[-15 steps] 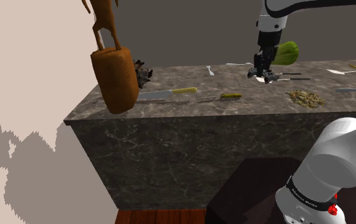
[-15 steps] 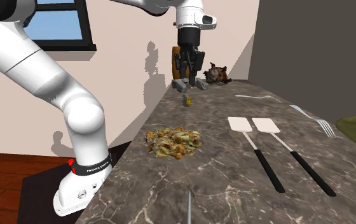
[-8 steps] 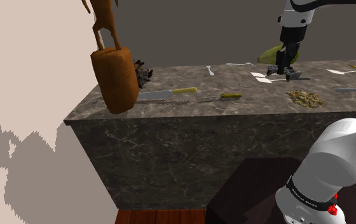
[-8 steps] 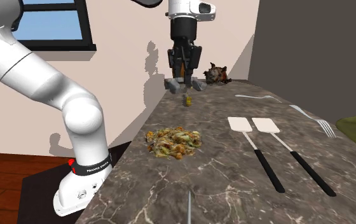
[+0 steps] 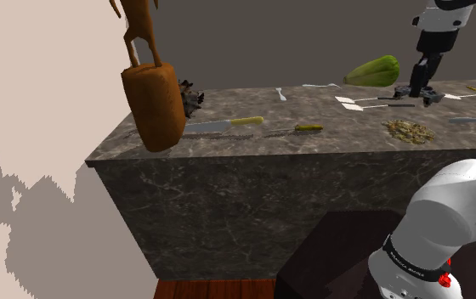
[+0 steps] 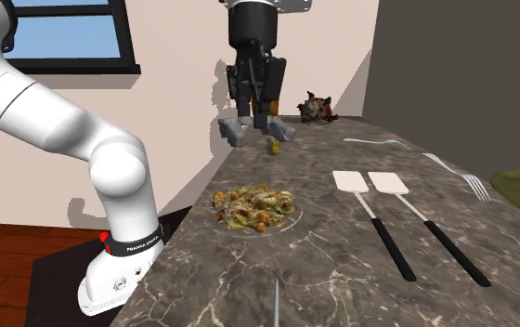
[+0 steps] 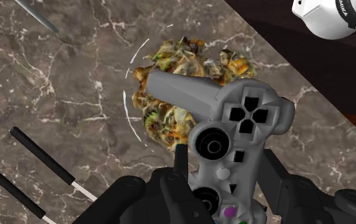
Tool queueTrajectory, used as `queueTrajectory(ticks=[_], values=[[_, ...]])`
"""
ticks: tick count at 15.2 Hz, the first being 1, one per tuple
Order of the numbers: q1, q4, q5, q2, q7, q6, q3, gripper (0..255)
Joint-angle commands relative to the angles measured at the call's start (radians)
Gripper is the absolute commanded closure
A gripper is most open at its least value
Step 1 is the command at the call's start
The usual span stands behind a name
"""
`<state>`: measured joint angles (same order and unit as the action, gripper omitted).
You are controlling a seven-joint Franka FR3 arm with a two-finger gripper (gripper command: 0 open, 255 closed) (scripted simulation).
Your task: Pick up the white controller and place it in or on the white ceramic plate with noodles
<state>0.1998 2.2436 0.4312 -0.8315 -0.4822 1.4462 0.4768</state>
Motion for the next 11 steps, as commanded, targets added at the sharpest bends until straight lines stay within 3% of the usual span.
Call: queueTrajectory(ticks=[1, 11], values=[[0.013, -0.01, 0.026, -0.013, -0.039, -0.011, 0.027, 255], [0.03, 0.139, 0.063, -0.052, -0.017, 0.1, 0.065, 255]])
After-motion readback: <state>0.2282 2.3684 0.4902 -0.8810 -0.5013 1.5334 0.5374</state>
